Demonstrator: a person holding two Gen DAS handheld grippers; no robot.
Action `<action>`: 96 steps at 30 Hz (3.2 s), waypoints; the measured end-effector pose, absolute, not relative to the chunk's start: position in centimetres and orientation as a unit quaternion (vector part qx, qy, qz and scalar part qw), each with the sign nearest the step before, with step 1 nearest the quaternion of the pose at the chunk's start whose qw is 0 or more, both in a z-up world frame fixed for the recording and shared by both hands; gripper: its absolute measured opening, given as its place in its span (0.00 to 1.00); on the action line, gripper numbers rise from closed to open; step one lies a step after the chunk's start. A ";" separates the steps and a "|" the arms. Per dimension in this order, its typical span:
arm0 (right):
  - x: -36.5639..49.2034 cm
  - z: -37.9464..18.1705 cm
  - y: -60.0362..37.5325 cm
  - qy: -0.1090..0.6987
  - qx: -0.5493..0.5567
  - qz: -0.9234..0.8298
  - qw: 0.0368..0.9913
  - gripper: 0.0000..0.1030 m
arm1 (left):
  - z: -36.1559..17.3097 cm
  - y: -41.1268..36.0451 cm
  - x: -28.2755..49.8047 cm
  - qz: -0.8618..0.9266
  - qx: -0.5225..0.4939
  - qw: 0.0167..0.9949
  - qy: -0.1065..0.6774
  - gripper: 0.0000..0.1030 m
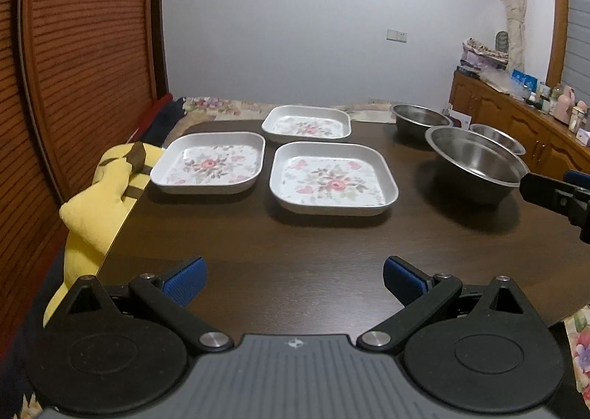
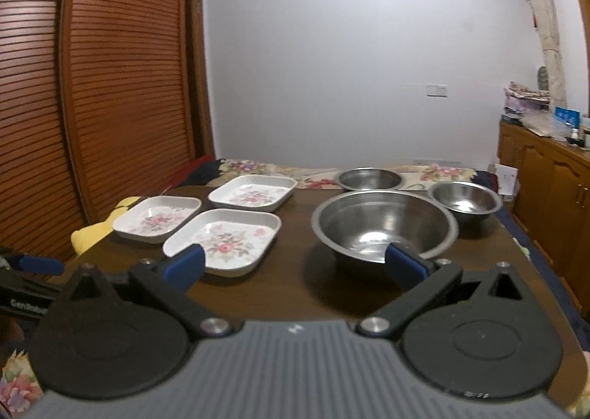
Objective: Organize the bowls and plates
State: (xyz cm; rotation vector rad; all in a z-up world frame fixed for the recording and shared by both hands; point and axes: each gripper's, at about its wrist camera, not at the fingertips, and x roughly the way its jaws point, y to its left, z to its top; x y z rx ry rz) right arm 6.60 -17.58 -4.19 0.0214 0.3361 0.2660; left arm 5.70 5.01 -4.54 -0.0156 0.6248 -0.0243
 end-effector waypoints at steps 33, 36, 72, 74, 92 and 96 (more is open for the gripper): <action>16.7 -6.8 -10.1 0.250 -0.023 0.207 0.946 0.85 | -4.2 10.7 15.9 -0.048 -0.002 0.951 0.304 0.88; 17.4 -7.3 -10.1 0.260 -0.019 0.203 0.944 0.80 | -4.8 10.6 16.8 -0.058 -0.005 0.949 0.310 0.77; 21.2 -10.2 -10.3 0.305 0.009 0.174 0.936 0.30 | -7.5 8.8 21.2 -0.100 -0.014 0.937 0.333 0.24; 21.2 -10.2 -10.4 0.304 0.009 0.171 0.937 0.30 | -7.7 8.9 21.4 -0.099 -0.012 0.936 0.337 0.23; 21.0 -9.9 -11.5 0.313 0.029 0.186 0.931 0.21 | -7.3 9.3 20.0 -0.104 -0.024 0.937 0.332 0.14; 19.9 -9.5 -11.6 0.310 0.031 0.189 0.931 0.21 | -6.7 9.3 18.6 -0.105 -0.028 0.940 0.324 0.14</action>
